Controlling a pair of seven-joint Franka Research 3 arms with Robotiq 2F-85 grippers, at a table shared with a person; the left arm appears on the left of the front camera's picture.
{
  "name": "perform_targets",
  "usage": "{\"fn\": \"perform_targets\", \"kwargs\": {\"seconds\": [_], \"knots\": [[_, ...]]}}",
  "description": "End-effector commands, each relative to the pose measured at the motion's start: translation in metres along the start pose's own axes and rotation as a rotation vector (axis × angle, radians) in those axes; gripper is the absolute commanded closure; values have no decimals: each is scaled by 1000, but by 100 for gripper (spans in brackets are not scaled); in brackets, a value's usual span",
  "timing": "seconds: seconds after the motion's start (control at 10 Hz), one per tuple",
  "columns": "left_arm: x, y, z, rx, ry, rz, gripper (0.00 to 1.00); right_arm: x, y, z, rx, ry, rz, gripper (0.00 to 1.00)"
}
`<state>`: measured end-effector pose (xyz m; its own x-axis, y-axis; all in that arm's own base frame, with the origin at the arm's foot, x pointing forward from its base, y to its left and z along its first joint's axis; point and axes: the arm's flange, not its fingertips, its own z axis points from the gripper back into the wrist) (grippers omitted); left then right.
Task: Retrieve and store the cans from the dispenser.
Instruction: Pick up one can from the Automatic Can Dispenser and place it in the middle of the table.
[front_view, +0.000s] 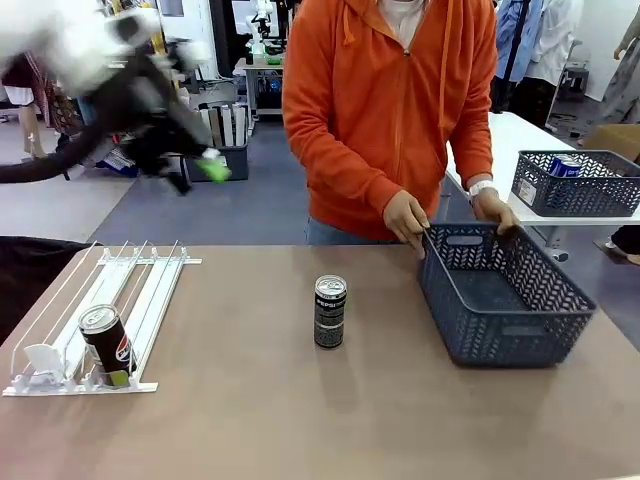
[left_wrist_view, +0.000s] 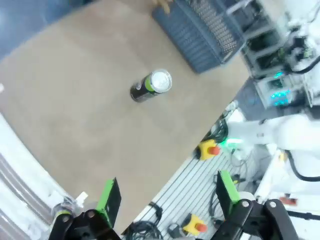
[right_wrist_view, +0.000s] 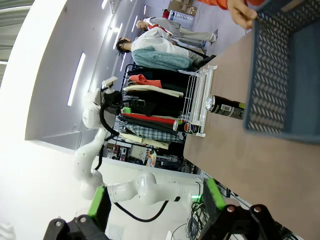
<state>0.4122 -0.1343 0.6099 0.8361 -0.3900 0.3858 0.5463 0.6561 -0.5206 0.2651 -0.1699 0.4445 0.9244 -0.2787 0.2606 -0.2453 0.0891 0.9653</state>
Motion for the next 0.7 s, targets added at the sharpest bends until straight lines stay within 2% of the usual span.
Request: {"fn": "perform_targets", "kwargs": {"seconds": [0.0,0.2,0.3,0.5,0.6], "knots": [[-71,53,30,-165,-192,62,0,1,3,-1,13,-10,5,0],[-152,119,47,-318,-425,250,0,1,3,-1,13,-10,5,0],[-183,148,45,-385,-489,339,0,1,3,-1,13,-10,5,0],[-223,193,36,-528,-568,354,0,1,3,-1,13,-10,5,0],[-225,205,29,-551,-529,394,0,1,3,-1,13,-10,5,0]]}}
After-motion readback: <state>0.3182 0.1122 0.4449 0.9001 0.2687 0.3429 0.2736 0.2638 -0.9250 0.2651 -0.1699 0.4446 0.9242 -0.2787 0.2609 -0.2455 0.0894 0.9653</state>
